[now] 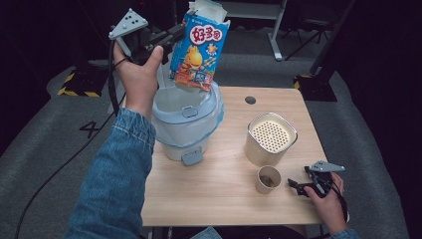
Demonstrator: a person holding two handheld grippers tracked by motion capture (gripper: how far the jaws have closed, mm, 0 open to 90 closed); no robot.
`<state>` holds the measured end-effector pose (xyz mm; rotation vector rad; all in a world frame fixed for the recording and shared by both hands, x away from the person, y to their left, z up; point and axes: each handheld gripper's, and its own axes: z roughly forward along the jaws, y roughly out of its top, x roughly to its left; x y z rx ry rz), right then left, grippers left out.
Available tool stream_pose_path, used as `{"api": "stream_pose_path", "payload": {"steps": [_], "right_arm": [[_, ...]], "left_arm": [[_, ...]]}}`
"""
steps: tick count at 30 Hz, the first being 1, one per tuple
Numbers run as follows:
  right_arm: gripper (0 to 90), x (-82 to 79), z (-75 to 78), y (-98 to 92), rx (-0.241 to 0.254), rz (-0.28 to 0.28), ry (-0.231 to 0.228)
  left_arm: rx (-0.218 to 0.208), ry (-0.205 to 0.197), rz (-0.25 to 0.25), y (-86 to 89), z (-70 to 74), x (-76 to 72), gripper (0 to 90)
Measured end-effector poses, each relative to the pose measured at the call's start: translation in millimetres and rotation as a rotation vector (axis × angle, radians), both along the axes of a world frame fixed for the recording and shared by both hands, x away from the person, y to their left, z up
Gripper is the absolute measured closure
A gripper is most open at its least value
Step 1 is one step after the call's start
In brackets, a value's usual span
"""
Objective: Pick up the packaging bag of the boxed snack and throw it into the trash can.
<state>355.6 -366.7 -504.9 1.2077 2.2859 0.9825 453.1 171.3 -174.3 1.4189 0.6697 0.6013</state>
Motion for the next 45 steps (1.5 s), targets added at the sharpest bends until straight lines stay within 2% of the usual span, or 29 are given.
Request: {"api": "stream_pose_path", "payload": {"steps": [5, 12, 15, 28, 32, 40, 45], "right_arm": [[7.7, 0.0, 0.1, -0.1, -0.001, 0.001, 0.001], [7.7, 0.0, 0.0, 0.0, -0.001, 0.0, 0.0], [7.7, 0.0, 0.1, -0.1, -0.001, 0.001, 0.001], [7.7, 0.0, 0.0, -0.1, -0.001, 0.001, 0.0], [7.7, 0.0, 0.0, -0.1, 0.0, 0.001, 0.0], [7.7, 0.0, 0.0, -0.1, 0.0, 0.001, 0.0], [7.7, 0.1, -0.1, -0.2, -0.003, 0.002, -0.001]], "left_arm": [[0.007, 0.036, 0.05, 6.3, -12.3, 15.4, 88.6], [0.008, 0.07, 0.067, 7.9, -25.8, 23.7, 88.6], [0.023, 0.082, 0.072, 7.8, -31.5, 26.0, 88.6], [0.07, 0.102, 0.094, 7.3, -46.7, 25.8, 88.5], [0.061, 0.108, 0.093, 8.2, -50.6, 25.2, 88.6], [0.079, 0.111, 0.101, 8.6, -56.1, 21.3, 88.5], [0.086, 0.113, 0.089, 6.9, -59.3, 18.6, 88.5]]}}
